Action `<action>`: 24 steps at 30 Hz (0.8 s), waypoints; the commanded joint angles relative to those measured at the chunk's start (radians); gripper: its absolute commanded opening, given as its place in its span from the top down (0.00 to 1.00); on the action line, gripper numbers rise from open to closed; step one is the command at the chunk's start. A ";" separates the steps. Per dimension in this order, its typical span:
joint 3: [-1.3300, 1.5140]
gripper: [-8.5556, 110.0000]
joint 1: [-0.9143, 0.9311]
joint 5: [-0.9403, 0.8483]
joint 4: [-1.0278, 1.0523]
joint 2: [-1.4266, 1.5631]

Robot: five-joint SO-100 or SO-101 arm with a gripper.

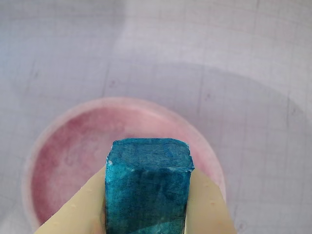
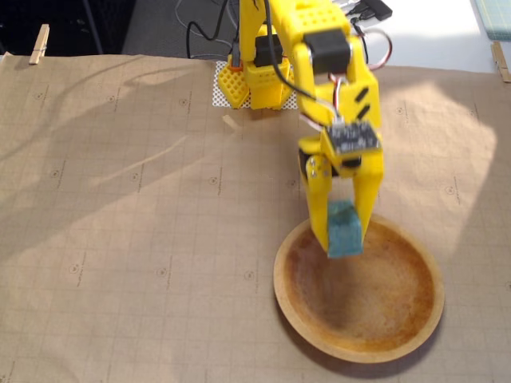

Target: Grasp a blue block and put it in the bowl.

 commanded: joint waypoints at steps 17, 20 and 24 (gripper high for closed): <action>-0.357 0.95 -0.009 0.002 -0.026 -0.397; -0.390 0.94 -0.009 0.002 -0.026 -0.445; -0.408 0.89 -0.018 0.003 -0.025 -0.468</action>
